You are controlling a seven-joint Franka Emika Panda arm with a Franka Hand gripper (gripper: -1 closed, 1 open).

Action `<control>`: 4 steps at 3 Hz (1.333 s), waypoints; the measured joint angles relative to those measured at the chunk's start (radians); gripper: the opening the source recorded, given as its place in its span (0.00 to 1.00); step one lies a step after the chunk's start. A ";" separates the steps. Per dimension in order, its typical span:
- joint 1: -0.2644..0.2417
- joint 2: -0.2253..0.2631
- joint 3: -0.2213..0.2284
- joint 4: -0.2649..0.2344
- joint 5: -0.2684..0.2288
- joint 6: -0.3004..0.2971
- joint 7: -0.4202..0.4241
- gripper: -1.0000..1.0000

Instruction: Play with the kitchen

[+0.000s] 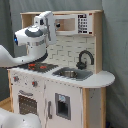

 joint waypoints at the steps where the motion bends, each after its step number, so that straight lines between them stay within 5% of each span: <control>1: -0.059 0.027 0.055 0.064 0.000 0.000 0.000 0.00; 4: -0.267 0.042 0.217 0.238 0.000 0.000 -0.001 0.00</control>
